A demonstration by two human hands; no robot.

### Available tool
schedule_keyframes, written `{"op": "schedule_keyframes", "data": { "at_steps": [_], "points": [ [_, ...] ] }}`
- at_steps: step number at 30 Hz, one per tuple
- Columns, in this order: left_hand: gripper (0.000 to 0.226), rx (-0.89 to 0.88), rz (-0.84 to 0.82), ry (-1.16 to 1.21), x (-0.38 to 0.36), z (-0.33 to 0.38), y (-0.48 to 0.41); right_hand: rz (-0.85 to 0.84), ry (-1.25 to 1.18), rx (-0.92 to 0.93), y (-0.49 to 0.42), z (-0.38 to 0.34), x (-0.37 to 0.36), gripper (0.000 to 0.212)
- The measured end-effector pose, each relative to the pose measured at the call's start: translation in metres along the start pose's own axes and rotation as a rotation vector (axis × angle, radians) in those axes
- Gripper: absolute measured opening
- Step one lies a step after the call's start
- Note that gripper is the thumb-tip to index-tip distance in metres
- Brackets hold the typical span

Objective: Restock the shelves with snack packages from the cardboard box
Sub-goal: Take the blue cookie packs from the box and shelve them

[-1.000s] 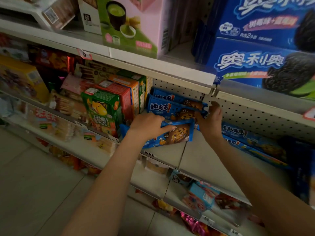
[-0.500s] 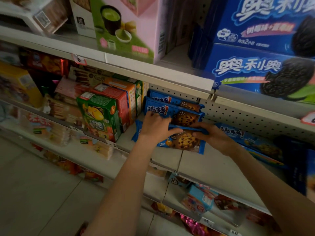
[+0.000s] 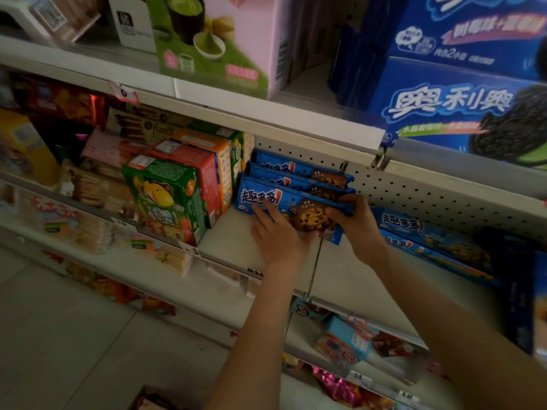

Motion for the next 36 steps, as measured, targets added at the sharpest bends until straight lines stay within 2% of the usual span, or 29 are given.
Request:
{"op": "schedule_keyframes", "data": {
  "at_steps": [4,8,12,14,17,19,21,23,25,27,29,31,33,36],
  "points": [
    [0.123,0.029,-0.003,-0.002,-0.003,0.007,0.0,0.069,0.02,0.024,0.002,0.0,0.001,0.038],
    [0.122,0.071,-0.025,-0.019,-0.006,0.011,-0.003,0.108,0.195,0.162,0.004,-0.01,0.006,0.045],
    [0.116,0.071,-0.053,-0.045,-0.004,0.014,-0.003,0.039,0.399,0.195,0.002,-0.02,0.029,0.056],
    [0.109,0.05,-0.033,-0.042,0.0,0.018,0.001,-0.041,0.628,0.226,0.002,-0.022,0.049,0.068],
    [0.094,-0.009,0.034,0.021,0.002,0.032,0.013,-0.113,1.104,0.072,0.001,-0.012,0.093,0.092],
    [0.083,-0.054,0.092,0.13,-0.001,0.042,0.024,-0.155,1.234,-0.069,0.0,-0.003,0.12,0.102],
    [0.071,-0.062,0.106,0.209,-0.006,0.049,0.036,-0.23,1.245,-0.164,0.001,0.006,0.136,0.108],
    [0.052,-0.074,0.054,0.239,-0.015,0.053,0.043,-0.275,1.23,-0.202,0.002,0.009,0.144,0.106],
    [0.03,-0.111,-0.048,0.307,-0.024,0.057,0.047,-0.239,1.226,-0.183,0.003,0.004,0.146,0.1],
    [0.022,-0.145,-0.201,0.38,-0.031,0.063,0.052,-0.218,1.224,-0.136,0.008,-0.001,0.145,0.097],
    [0.032,-0.131,-0.397,0.447,-0.039,0.072,0.059,-0.25,1.213,-0.053,0.019,-0.002,0.142,0.094],
    [0.056,-0.096,-0.519,0.465,-0.041,0.077,0.066,-0.275,1.178,0.035,0.034,-0.005,0.138,0.083],
    [0.068,-0.081,-0.526,0.468,-0.037,0.077,0.067,-0.299,1.144,0.14,0.049,-0.011,0.13,0.072],
    [0.058,-0.073,-0.492,0.415,-0.023,0.063,0.061,-0.307,1.106,0.329,0.066,-0.026,0.1,0.064]
  ]
}}
Point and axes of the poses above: each hand's wrist, its own y-axis away from the middle knuckle, its own x-axis out of the back of the hand, z = x × y, the point moved 6 cm from there along -y, towards the middle knuckle
